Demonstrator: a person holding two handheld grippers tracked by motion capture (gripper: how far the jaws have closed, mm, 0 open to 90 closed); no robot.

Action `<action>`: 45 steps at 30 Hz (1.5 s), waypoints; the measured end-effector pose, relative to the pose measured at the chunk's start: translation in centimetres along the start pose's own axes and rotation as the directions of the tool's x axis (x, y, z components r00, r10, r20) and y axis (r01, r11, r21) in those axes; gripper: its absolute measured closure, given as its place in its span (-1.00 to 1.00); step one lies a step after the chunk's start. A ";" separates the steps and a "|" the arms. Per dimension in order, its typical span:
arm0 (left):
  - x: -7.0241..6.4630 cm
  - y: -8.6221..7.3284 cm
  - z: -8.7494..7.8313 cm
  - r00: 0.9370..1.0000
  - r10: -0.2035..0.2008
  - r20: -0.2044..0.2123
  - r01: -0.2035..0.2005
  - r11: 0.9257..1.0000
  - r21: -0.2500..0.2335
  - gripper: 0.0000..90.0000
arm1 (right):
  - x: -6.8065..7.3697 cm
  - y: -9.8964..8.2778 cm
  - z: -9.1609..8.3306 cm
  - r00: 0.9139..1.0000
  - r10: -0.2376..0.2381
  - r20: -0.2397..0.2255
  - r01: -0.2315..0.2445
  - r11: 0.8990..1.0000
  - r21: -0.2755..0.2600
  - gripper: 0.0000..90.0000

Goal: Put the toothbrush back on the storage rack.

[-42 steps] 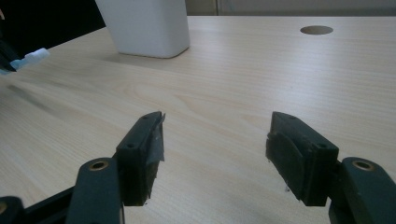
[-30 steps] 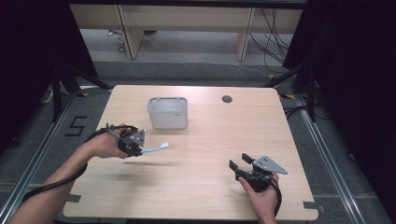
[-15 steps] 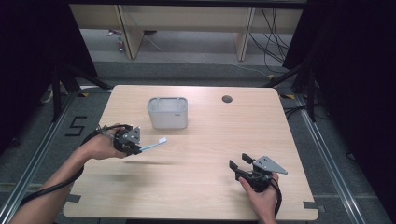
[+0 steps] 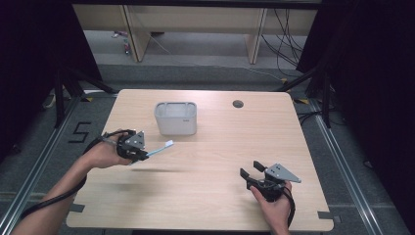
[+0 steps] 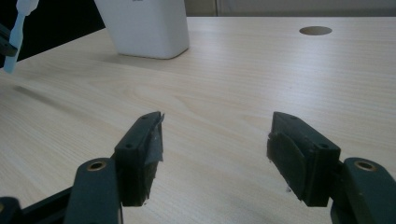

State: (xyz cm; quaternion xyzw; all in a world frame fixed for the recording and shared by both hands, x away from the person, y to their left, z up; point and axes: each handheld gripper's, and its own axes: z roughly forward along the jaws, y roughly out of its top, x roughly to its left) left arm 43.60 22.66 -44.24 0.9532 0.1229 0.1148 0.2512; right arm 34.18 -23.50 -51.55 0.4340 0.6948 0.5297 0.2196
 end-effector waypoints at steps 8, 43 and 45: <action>0.2 0.3 -0.5 1.000 0.013 -0.012 -0.014 0.999 -0.044 0.86 | 0.2 0.0 0.0 1.000 0.019 0.001 -0.019 1.000 0.005 -0.20; 0.2 0.2 -0.9 0.994 -0.071 -0.086 0.045 0.961 -0.273 0.86 | 0.2 0.0 -0.1 1.000 0.006 0.009 -0.006 1.000 0.018 -0.20; 0.2 0.1 -0.9 0.993 -0.078 -0.087 0.051 0.958 -0.281 0.86 | 0.0 0.0 0.1 1.000 -0.015 -0.010 0.015 1.000 0.002 -0.20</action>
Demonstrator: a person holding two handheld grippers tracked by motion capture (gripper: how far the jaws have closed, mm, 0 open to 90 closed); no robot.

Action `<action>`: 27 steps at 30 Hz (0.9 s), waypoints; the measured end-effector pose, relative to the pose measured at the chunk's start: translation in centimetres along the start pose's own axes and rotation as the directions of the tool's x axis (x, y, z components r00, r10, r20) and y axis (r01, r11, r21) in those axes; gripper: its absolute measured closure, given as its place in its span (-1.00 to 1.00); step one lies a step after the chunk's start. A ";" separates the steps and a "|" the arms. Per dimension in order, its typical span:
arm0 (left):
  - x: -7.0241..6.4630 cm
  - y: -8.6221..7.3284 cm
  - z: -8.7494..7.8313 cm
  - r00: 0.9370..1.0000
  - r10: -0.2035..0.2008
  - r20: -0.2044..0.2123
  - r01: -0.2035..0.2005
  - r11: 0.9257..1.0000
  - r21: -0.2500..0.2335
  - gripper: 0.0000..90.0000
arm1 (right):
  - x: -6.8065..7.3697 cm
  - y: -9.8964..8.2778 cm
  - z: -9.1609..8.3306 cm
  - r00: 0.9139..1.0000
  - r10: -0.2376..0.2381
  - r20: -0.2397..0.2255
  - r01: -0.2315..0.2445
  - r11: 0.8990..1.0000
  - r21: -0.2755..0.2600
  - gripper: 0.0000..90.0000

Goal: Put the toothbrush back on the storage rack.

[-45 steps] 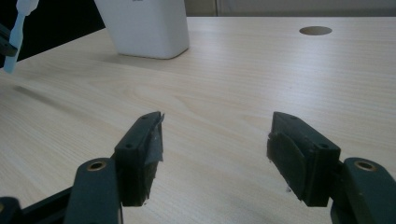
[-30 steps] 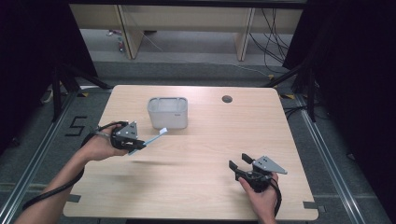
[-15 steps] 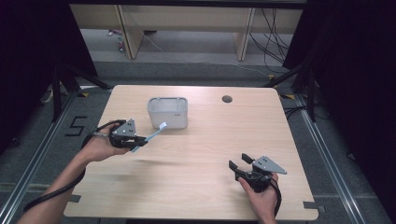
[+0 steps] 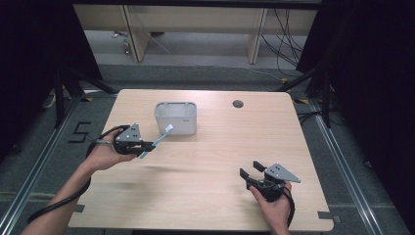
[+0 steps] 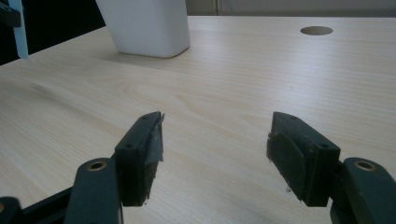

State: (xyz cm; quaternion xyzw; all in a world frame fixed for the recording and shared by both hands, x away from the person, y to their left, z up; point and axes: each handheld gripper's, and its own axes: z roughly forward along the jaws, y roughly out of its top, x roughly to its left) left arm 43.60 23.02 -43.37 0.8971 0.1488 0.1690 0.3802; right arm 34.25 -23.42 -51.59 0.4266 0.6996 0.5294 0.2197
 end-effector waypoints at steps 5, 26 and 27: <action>-0.1 -0.2 0.2 1.000 -0.011 0.002 0.011 1.000 -0.017 0.86 | 0.0 0.0 0.0 1.000 -0.006 0.006 0.006 1.000 -0.001 -0.20; 0.1 -0.1 0.1 0.994 -0.091 -0.057 0.084 0.989 -0.124 0.86 | 0.2 0.0 -0.2 1.000 0.022 0.019 -0.023 1.000 0.016 -0.20; 0.2 -0.1 0.0 0.994 -0.096 -0.055 0.089 0.989 -0.119 0.86 | 0.2 0.0 -0.2 1.000 0.019 0.019 -0.020 1.000 0.016 -0.20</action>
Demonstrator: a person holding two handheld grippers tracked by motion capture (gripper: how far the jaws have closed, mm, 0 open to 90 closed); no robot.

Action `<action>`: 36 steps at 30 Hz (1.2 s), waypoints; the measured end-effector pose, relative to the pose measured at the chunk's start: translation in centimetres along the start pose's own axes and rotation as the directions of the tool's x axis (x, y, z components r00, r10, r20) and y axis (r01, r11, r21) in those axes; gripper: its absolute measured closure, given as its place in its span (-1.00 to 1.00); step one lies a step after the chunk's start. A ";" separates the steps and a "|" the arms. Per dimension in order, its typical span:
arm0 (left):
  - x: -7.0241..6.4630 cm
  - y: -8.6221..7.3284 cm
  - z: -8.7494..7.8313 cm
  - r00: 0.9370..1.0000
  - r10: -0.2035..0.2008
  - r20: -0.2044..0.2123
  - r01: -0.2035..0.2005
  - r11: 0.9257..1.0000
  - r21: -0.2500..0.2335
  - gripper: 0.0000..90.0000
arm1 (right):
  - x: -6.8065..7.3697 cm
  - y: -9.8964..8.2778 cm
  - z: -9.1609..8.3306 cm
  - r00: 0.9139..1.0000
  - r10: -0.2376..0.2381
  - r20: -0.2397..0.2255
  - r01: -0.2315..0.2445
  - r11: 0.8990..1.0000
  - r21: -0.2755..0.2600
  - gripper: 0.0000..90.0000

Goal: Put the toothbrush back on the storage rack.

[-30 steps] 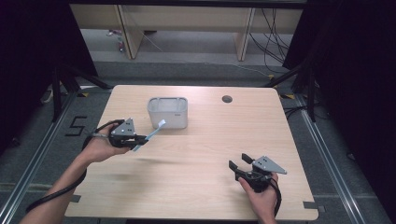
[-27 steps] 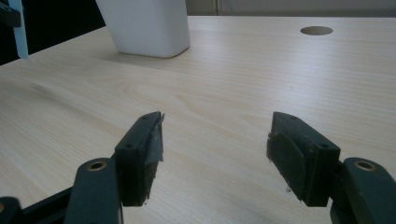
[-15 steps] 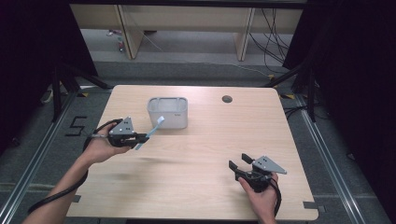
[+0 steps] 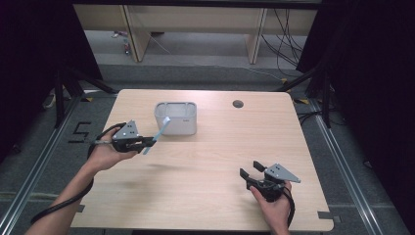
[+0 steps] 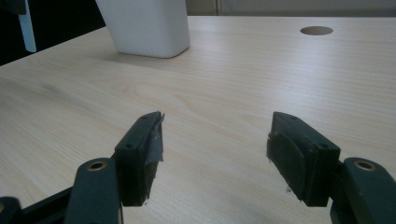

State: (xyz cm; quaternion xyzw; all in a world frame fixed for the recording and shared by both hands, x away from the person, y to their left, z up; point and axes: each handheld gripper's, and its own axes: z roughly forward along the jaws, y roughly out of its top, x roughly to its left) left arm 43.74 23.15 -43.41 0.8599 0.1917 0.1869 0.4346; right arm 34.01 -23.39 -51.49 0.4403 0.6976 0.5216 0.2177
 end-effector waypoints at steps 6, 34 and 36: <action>0.2 0.0 -0.1 0.999 -0.033 -0.018 0.032 0.999 -0.034 0.86 | -0.2 0.0 0.2 1.000 -0.021 -0.018 0.020 1.000 -0.017 -0.20; 0.4 0.6 0.2 0.980 -0.172 -0.103 0.149 0.969 -0.199 0.86 | -0.2 0.0 0.1 0.999 -0.035 -0.004 0.035 0.999 -0.014 -0.20; 0.5 0.7 0.2 0.979 -0.166 -0.117 0.139 0.968 -0.210 0.86 | -0.2 0.0 0.1 0.999 -0.037 -0.003 0.037 0.999 -0.014 -0.20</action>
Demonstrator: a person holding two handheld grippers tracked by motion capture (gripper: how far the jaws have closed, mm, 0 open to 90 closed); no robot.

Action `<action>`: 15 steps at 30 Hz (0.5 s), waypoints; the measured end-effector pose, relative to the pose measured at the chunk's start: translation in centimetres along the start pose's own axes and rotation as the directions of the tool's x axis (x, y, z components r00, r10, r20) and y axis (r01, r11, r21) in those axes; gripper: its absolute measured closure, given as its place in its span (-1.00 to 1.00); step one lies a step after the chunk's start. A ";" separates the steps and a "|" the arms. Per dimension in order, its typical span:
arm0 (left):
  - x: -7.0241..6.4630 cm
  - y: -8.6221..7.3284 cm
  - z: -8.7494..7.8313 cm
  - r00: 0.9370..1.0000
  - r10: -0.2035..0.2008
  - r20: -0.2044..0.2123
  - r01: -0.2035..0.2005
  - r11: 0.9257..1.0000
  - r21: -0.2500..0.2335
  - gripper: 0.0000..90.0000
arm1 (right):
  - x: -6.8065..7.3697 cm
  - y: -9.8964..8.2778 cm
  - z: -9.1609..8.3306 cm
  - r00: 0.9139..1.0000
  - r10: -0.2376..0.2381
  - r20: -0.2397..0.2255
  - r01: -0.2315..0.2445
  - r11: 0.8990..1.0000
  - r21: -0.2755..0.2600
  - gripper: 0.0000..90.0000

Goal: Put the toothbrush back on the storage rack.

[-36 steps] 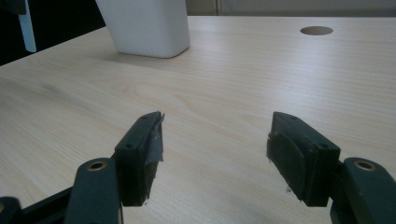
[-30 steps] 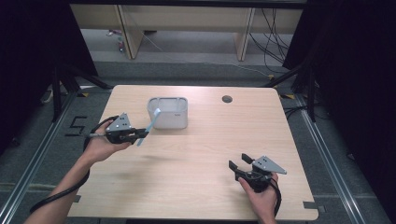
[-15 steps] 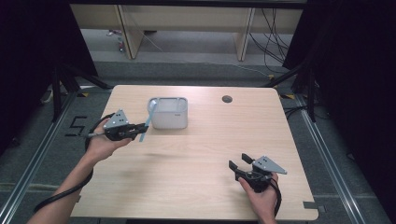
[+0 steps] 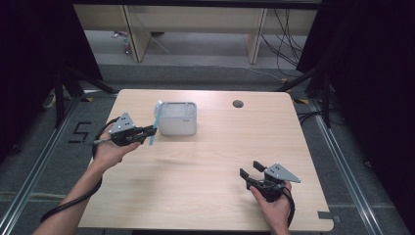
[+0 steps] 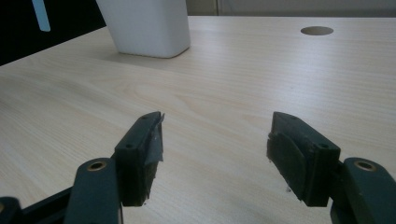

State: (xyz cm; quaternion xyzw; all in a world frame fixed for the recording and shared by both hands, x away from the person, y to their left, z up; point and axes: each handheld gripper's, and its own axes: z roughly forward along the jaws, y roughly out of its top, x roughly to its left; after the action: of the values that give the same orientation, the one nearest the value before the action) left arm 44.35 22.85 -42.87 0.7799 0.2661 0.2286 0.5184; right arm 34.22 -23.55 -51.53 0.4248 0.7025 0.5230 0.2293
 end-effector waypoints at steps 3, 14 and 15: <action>-0.1 0.2 0.2 1.000 -0.013 -0.007 0.013 1.000 -0.016 0.86 | 0.1 0.0 0.0 1.000 0.030 -0.011 -0.029 1.000 0.008 -0.20; -0.3 0.8 0.8 0.999 -0.029 -0.026 0.028 0.998 -0.052 0.86 | 0.0 0.0 0.1 1.000 0.013 -0.011 -0.013 1.000 -0.004 -0.20; -0.4 0.8 0.8 0.999 -0.033 -0.030 0.032 0.998 -0.057 0.86 | 0.0 0.0 0.1 1.000 0.012 -0.006 -0.012 1.000 -0.004 -0.20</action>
State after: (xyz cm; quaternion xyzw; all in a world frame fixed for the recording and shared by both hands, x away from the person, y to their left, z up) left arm 44.72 21.79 -42.41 0.7570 0.2802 0.2395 0.5395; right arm 34.25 -23.49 -51.58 0.4267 0.6996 0.5272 0.2249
